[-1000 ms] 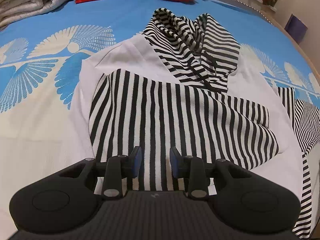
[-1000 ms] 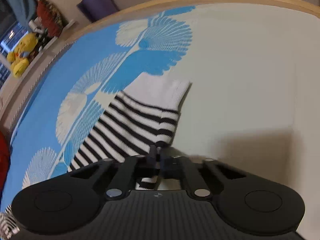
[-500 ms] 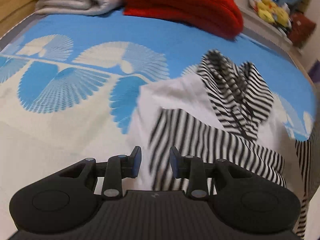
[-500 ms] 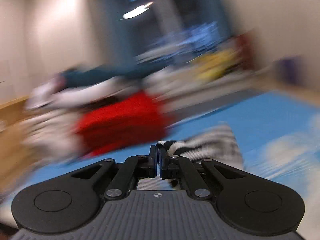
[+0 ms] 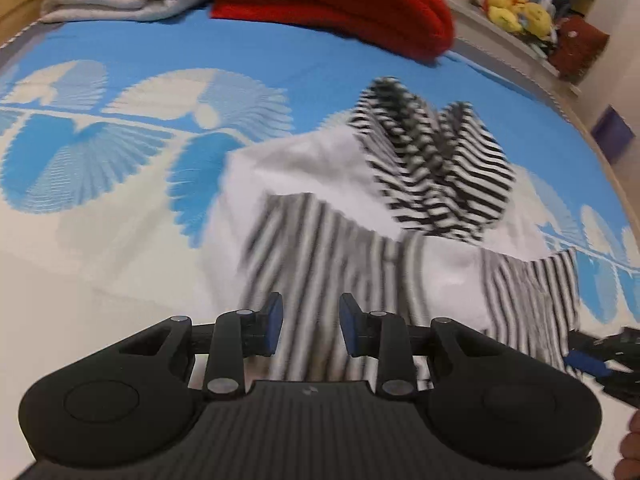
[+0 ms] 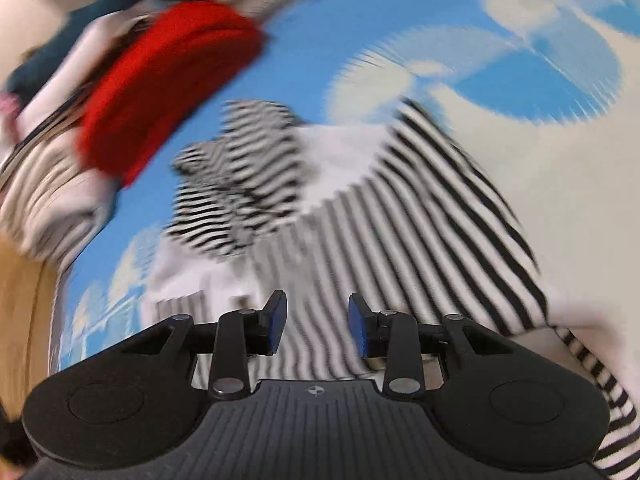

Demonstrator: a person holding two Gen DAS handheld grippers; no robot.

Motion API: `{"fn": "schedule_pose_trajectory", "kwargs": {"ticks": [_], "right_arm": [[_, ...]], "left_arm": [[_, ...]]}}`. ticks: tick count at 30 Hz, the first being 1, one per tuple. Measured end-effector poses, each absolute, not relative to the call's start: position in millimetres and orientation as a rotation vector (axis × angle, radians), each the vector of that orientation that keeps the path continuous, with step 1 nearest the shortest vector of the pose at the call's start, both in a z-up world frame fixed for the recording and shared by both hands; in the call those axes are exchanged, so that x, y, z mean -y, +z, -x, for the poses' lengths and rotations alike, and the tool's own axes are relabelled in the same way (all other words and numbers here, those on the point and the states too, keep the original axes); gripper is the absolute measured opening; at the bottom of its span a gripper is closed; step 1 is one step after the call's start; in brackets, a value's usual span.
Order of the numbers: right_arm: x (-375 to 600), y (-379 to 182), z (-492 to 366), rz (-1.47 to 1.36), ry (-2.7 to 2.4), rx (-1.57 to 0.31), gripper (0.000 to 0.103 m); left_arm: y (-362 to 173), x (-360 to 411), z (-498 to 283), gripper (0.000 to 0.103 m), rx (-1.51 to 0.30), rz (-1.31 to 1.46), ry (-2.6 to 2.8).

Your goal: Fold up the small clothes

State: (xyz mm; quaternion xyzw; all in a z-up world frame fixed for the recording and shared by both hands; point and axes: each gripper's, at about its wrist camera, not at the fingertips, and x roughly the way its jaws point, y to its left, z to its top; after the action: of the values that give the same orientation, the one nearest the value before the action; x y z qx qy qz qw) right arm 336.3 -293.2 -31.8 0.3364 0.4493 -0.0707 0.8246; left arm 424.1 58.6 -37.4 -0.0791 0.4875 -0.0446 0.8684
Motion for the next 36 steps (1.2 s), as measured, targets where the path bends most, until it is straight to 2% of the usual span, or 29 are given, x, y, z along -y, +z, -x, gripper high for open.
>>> {"fn": "schedule_pose_trajectory", "kwargs": {"ticks": [8,10,11,12,17,19,20,21,22,23,30,33,36], "right_arm": [[329,-69,-325,-0.859,-0.289,-1.083,0.037],[338,-75,-327,-0.890,-0.294,-1.097,0.037],[341,-74,-327,-0.905,-0.291,-1.098,0.037],[343,-73,-327,-0.915,-0.287,-1.099,0.037],[347,-63,-331,-0.908,-0.259,-1.066,0.040],[347,-61,-331,-0.906,-0.245,-1.068,0.041],[348,-60,-329,-0.907,-0.241,-1.070,0.041],[347,-60,-329,-0.907,-0.238,-1.073,0.041],[346,-61,-330,-0.906,-0.235,-1.076,0.041],[345,-62,-330,-0.905,-0.235,-1.080,0.041],[343,-60,-331,-0.894,-0.265,-1.065,0.041],[345,-61,-329,-0.882,-0.307,-1.051,0.041],[349,-68,-326,-0.868,-0.369,-1.067,0.041]], "left_arm": [[-49,24,-422,0.038,-0.937,0.085,-0.245],[-52,44,-418,0.050,-0.911,0.031,-0.267],[-55,53,-417,0.063,-0.900,0.005,-0.276],[-57,61,-416,0.071,-0.891,-0.021,-0.281],[-85,82,-420,0.073,-0.939,-0.110,-0.284],[-93,85,-421,0.069,-0.947,-0.125,-0.247],[-95,84,-422,0.054,-0.941,-0.140,-0.222],[-95,82,-422,0.024,-0.929,-0.155,-0.187],[-93,77,-423,0.011,-0.913,-0.153,-0.152],[-88,69,-422,0.008,-0.891,-0.126,-0.109],[-35,-8,-385,0.007,-0.738,0.173,0.212],[-39,-33,-373,0.009,-0.792,0.219,0.272],[-56,-58,-381,0.010,-0.967,0.317,0.276]]}}
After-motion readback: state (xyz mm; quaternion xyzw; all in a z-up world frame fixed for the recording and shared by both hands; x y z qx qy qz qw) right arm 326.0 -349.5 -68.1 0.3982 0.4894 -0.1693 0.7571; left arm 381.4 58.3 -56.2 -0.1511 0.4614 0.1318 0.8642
